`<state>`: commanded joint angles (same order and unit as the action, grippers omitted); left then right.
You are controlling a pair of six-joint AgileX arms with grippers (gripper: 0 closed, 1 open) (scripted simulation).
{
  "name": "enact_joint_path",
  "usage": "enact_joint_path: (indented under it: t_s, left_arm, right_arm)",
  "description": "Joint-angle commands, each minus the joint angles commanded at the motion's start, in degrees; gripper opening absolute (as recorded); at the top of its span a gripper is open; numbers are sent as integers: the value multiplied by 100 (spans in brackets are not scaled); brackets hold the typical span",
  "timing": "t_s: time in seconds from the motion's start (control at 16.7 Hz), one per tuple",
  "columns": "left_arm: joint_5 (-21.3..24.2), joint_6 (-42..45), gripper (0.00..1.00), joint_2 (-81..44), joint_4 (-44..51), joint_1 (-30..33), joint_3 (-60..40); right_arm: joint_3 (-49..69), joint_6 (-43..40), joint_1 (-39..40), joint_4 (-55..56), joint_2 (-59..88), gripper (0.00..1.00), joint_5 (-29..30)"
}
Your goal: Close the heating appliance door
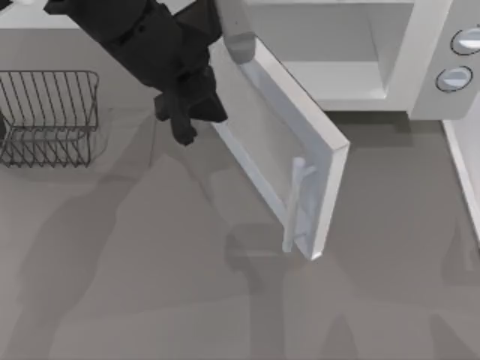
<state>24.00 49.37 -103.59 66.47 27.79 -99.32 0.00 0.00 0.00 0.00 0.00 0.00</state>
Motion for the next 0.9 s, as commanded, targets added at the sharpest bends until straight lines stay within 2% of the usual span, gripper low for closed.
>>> enact_joint_path:
  t_s: [0.9]
  left_arm:
    - [-85,-277,0,-162,-68,242,-199]
  right_arm:
    - [0,0,0,0,0,100,0]
